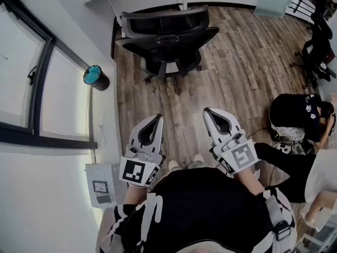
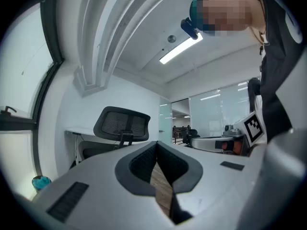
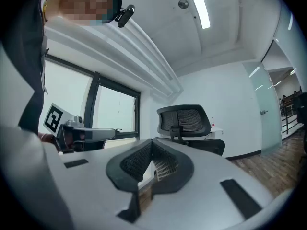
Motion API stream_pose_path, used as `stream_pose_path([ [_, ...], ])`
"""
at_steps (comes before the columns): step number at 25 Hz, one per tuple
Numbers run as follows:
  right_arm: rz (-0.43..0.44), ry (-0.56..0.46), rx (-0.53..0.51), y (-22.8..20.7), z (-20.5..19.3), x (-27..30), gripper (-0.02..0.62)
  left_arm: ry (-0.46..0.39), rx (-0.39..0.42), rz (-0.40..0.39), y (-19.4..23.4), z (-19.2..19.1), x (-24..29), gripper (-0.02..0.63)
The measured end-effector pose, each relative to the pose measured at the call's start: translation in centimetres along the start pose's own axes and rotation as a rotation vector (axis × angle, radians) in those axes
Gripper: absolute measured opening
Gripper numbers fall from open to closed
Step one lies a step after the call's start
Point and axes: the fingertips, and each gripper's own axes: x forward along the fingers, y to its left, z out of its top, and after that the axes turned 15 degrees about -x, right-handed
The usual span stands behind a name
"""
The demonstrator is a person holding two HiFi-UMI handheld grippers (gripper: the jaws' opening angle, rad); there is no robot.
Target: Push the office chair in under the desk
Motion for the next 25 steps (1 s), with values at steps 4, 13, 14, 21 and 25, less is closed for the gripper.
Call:
stream_pose_path([
  [4, 0.01, -0.008, 0.003, 0.3, 0.3, 0.1, 0.009, -0.01, -0.011, 0.003, 0.3, 0.3, -0.2, 0.006],
  [13, 0.032, 0.002, 0.004, 1.7, 0.1, 0.6, 0.009, -0.001, -0.004, 0.003, 0.6, 0.2, -0.7, 0.006],
  [14, 0.034, 0.002, 0.003, 1.8, 0.2, 0.6, 0.009, -0.002, -0.004, 0.002, 0.6, 0.3, -0.7, 0.006],
  [21, 0.018, -0.014, 0.008, 3.3, 0.1, 1.2, 0.009, -0.003, 0.015, 0.01, 1.8, 0.5, -2.3, 0.007],
  [25, 0.027, -0.067, 0.03, 4.7, 0.9, 1.7, 0.009, 0.005, 0.023, 0.011, 2.8, 0.7, -3.4, 0.006],
])
